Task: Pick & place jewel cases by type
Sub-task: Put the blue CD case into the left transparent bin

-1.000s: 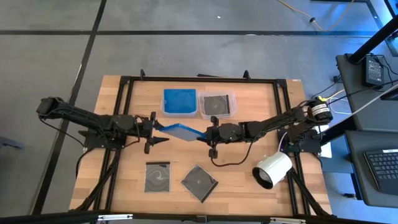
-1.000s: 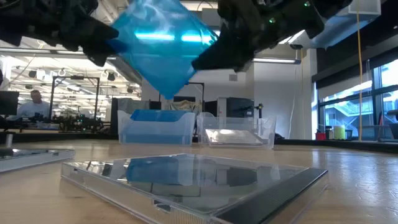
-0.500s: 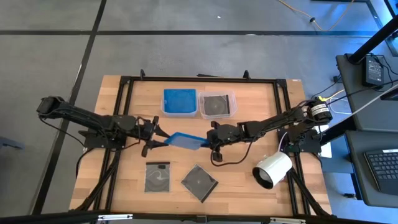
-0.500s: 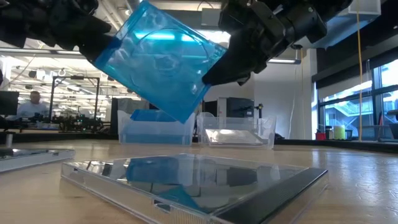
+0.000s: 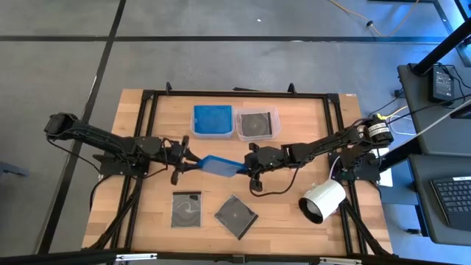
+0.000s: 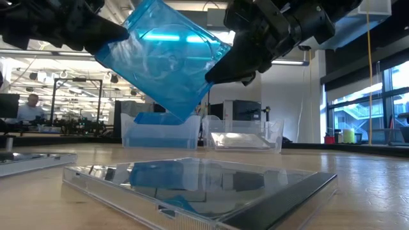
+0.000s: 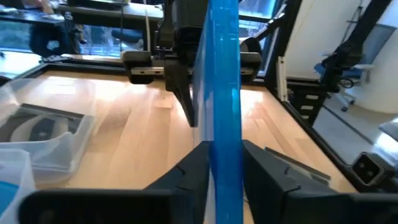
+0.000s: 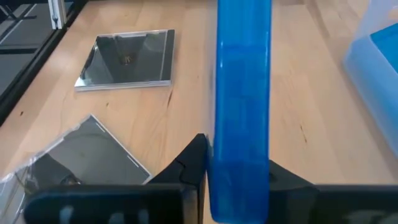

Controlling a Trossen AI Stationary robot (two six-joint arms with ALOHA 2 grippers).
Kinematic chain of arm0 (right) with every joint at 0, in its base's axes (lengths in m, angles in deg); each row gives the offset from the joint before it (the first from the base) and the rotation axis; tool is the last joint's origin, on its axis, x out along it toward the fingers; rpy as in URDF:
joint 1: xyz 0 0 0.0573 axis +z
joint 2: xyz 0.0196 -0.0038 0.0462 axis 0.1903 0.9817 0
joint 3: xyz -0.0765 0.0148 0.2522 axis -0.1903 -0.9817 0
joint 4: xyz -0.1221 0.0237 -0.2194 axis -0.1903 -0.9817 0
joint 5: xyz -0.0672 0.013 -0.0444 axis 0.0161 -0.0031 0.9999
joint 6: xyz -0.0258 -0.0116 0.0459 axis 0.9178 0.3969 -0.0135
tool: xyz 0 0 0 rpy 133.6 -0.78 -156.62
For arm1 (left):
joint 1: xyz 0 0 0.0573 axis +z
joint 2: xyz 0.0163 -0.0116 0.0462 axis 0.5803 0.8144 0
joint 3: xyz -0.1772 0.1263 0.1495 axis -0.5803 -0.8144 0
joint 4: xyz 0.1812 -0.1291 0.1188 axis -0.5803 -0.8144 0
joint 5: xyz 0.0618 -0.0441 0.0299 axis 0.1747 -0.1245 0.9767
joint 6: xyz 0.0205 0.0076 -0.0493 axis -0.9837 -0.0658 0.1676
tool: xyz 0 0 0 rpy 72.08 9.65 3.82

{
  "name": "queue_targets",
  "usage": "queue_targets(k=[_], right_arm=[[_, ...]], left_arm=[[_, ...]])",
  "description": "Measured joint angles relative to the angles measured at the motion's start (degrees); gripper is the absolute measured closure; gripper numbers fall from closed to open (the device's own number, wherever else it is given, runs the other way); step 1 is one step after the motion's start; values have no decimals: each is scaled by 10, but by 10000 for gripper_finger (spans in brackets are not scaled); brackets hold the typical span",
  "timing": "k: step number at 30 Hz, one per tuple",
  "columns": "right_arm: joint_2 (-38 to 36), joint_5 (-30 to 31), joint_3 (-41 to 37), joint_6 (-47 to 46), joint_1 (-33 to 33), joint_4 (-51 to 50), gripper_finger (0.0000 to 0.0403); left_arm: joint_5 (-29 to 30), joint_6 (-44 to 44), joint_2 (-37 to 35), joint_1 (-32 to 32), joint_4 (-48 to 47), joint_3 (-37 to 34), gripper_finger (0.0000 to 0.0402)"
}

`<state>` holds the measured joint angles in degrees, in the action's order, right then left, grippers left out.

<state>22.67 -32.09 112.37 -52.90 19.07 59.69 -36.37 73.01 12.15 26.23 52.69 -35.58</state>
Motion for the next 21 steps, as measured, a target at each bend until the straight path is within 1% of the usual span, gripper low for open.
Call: queue_targets(k=[4, 8, 10, 13, 16, 18, 21], right_arm=[[0, 1, 0, 16, 0, -2, 346], [0, 2, 0, 53, 0, -4, 334], [0, 3, 1, 56, 0, -6, 324], [0, 3, 1, 46, -1, -7, 299], [0, 5, 1, 44, -2, -16, 265], [0, 29, 1, 43, -1, -44, 242], [0, 87, 1, 28, -1, -116, 214]], left_arm=[[8, -15, 0, 0, 0, 0, 359], [11, -16, 0, 0, 0, 0, 360], [15, -8, 0, 0, 0, 0, 358], [16, -6, 0, 0, 0, 0, 344], [24, -5, 0, 0, 0, 0, 341], [41, 0, 0, 0, 3, 0, 345], [57, -1, 0, 0, 18, 0, 354]])
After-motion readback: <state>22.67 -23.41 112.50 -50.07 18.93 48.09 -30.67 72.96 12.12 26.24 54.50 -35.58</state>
